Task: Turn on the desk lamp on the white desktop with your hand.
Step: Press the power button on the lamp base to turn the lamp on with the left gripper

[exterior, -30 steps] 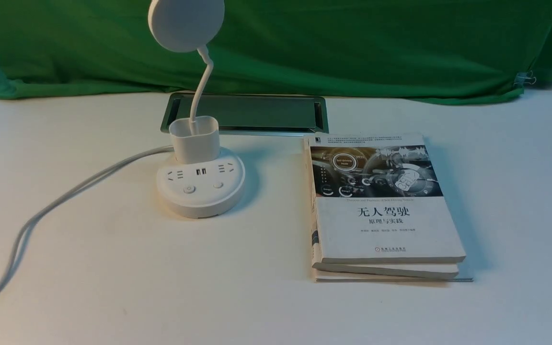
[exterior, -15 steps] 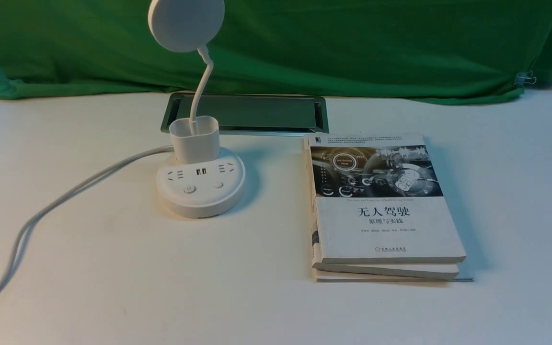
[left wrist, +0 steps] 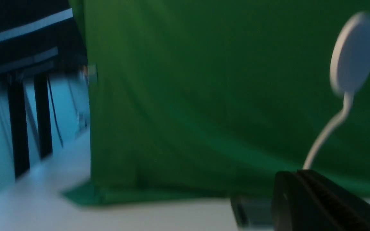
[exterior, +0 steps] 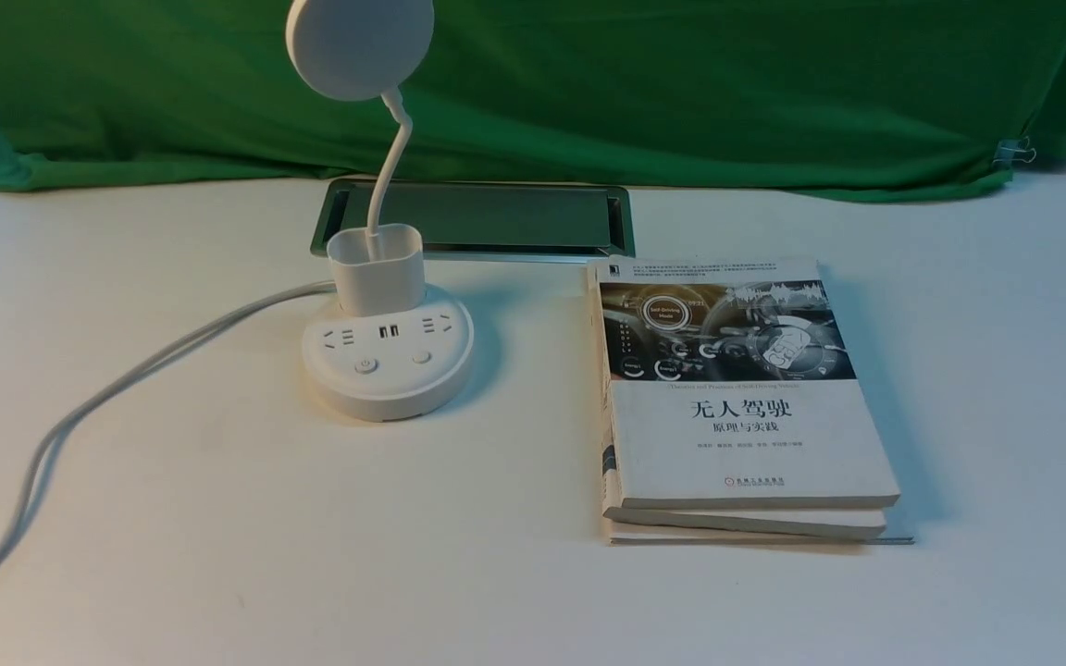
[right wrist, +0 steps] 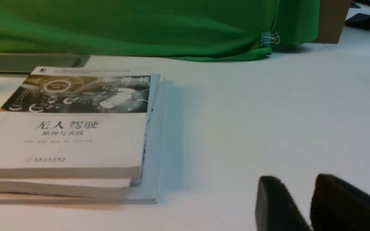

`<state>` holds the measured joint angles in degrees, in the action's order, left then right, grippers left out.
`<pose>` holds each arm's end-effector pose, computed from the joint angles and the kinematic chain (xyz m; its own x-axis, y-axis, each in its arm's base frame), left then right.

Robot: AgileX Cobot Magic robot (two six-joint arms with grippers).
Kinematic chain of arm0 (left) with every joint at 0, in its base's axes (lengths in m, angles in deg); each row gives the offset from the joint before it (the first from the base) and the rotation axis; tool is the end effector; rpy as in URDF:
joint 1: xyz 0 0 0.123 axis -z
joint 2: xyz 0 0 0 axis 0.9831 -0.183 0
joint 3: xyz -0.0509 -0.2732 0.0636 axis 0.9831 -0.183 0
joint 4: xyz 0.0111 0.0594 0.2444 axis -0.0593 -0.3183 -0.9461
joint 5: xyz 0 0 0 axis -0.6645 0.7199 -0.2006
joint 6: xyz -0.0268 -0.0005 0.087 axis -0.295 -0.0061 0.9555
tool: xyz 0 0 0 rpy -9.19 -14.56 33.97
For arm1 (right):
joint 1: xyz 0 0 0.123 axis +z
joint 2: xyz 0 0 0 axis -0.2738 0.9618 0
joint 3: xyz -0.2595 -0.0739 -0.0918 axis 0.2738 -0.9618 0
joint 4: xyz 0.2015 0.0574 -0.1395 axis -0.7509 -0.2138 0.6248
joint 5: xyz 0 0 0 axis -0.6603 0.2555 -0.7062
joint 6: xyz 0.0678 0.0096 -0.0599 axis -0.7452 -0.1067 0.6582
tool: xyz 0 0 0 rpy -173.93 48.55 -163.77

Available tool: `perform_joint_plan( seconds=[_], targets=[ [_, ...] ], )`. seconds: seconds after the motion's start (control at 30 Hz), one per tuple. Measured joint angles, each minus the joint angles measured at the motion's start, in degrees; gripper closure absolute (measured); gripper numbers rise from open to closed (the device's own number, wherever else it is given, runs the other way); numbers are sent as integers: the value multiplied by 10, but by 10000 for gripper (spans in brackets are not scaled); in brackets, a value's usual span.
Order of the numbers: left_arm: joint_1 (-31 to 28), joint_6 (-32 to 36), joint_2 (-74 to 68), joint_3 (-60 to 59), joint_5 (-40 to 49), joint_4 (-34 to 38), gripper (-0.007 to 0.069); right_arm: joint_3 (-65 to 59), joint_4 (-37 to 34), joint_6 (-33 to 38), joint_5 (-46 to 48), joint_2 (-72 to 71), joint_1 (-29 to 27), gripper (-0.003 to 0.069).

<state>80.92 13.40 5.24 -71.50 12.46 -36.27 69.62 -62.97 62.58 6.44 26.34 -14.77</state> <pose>0.0510 -0.0005 0.2354 0.3450 -0.0045 -0.9386 0.0155 0.9999 0.0009 0.0556 0.0005 0.1893 -0.1437 -0.0016 -0.9896 -0.0126 0.9999 0.0002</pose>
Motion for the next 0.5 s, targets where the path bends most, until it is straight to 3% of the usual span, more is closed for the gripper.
perform_joint_plan(
  seconds=[0.03, 0.2, 0.3, 0.33, 0.4, 0.43, 0.5],
  targets=[
    [0, 1, 0, 0, -69, 0, 603, 0, 0, 0, 0, 0, 0, 421],
    [0, -8, 0, 0, -242, 0, 603, 0, 0, 0, 0, 0, 0, 421],
    [0, -43, 1, 0, -328, -1, 603, 0, 0, 0, 0, 0, 0, 421],
    [0, -98, 1, 12, -345, -1, 603, 0, 0, 0, 0, 0, 0, 421],
    [0, -131, 2, 39, -321, -1, 603, 0, 0, 0, 0, 0, 0, 421],
    [0, -168, 1, 89, -252, 0, 603, 0, 0, 0, 0, 0, 0, 421],
    [0, -172, -21, 184, -103, -4, 603, 0, 0, 0, 0, 0, 0, 421]
  ],
)
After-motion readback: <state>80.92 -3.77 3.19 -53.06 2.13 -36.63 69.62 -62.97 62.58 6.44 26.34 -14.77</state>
